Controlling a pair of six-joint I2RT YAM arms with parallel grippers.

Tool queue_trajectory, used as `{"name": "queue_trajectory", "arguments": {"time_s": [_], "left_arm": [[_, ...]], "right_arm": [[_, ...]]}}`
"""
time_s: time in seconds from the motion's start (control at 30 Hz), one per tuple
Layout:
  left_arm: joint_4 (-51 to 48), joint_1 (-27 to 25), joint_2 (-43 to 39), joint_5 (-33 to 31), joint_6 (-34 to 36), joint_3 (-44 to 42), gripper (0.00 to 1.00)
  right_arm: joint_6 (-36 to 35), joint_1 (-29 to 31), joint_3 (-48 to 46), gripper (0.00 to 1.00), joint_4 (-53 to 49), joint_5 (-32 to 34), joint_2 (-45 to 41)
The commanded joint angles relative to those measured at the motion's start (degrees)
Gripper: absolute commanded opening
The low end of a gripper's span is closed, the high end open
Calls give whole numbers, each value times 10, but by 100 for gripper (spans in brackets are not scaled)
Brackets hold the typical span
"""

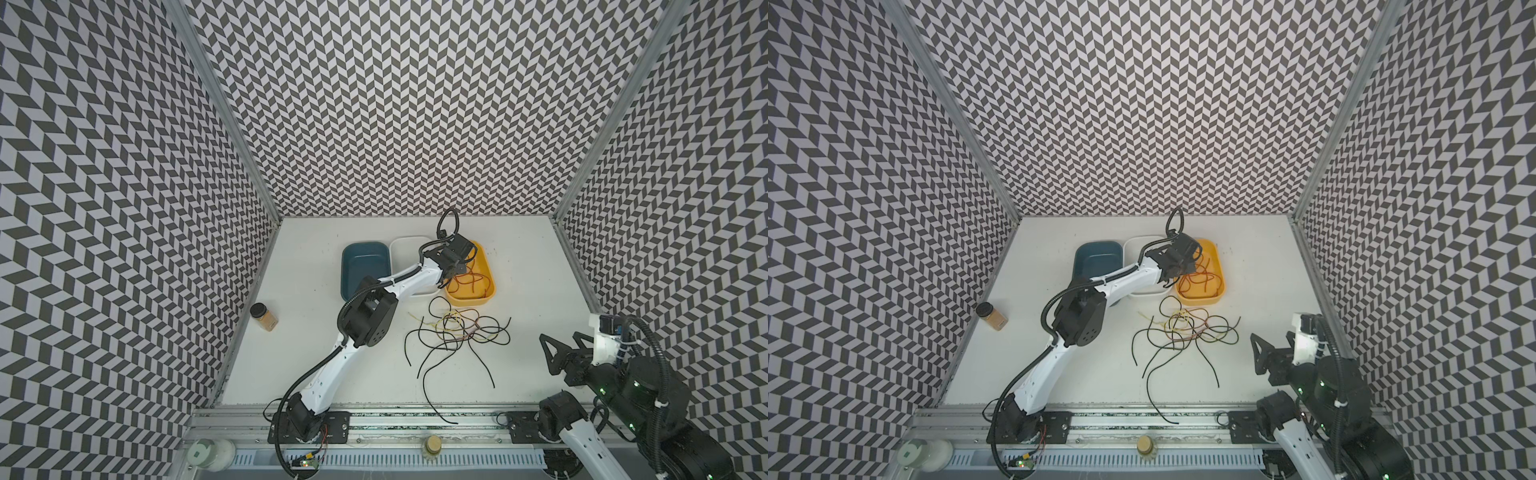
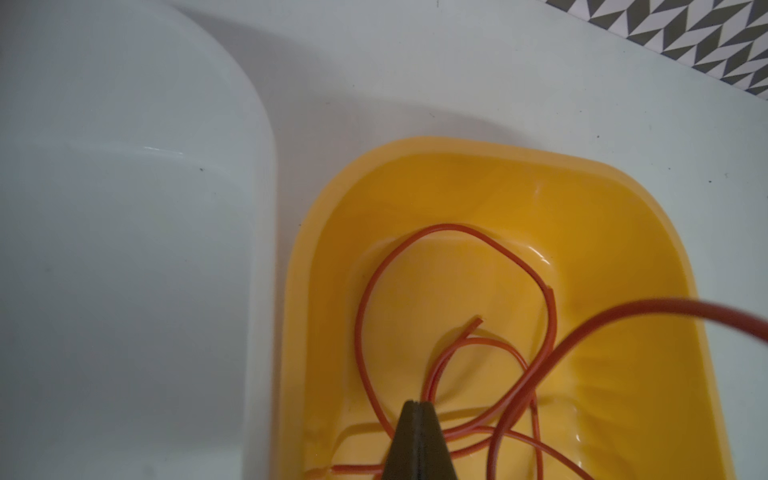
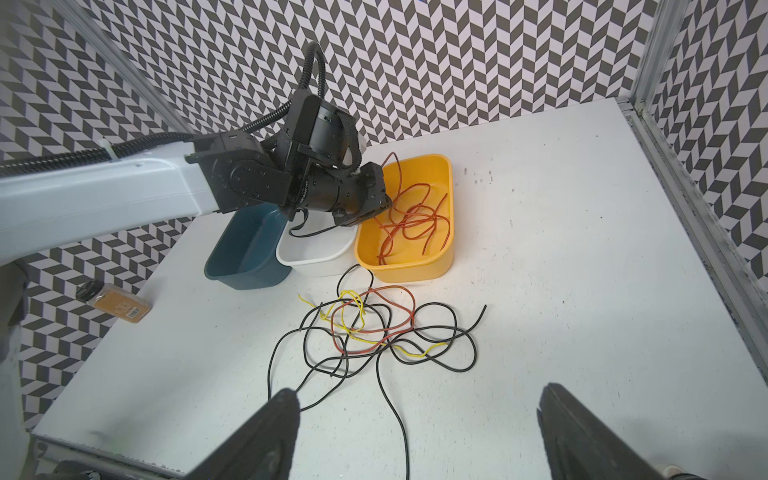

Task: Untangle the cables
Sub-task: 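Lower the red wire into the yellow bin and open the left gripper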

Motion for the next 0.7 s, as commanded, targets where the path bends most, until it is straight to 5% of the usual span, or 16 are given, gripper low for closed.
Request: {"name": "queue_trajectory", "arguments": {"time_s": [0.0, 0.2, 0.67], "left_arm": [[9, -6, 0, -24, -11, 1, 0], [-5, -6, 13, -5, 1, 28, 1], [-20, -6, -26, -1, 30, 49, 45]], "right_arm": [[-3, 4, -5, 90, 23, -4, 3], [-3, 4, -6, 90, 24, -6, 5], [-3, 3, -8, 90, 26, -8, 8]]}}
